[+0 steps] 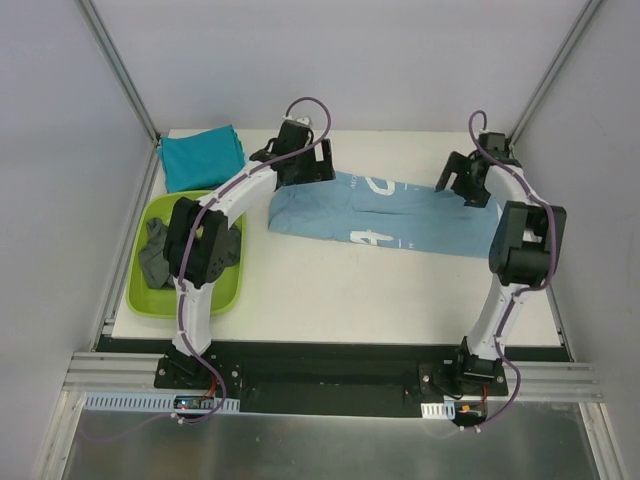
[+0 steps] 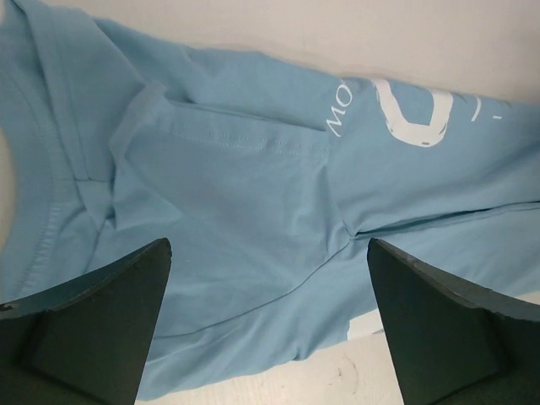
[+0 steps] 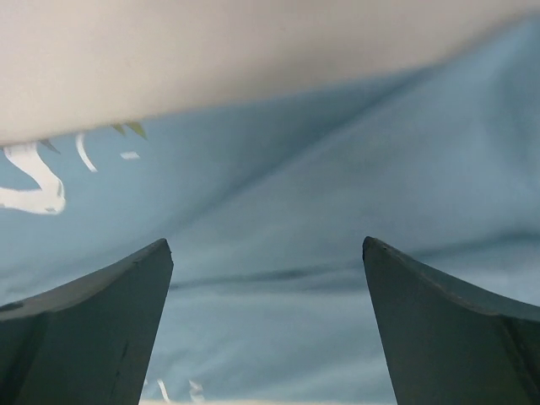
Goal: Fold and stack the t-shirts
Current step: Rotate the tshirt 90 degrees
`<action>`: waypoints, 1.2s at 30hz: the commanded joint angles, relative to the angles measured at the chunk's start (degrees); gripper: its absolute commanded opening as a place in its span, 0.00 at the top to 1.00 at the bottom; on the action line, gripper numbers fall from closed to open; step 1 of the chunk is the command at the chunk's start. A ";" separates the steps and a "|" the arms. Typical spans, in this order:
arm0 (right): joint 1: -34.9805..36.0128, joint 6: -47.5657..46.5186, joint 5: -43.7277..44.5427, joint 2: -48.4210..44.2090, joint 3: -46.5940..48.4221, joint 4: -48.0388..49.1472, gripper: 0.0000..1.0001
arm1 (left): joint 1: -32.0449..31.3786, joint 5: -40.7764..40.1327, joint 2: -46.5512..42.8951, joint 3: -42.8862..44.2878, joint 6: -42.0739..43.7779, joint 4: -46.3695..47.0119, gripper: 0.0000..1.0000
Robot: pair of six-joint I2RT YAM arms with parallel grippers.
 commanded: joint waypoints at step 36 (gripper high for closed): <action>55.93 24.24 -9.72 -26.96 -36.45 9.57 0.04 | 1.61 11.67 44.46 42.39 -33.56 19.11 0.01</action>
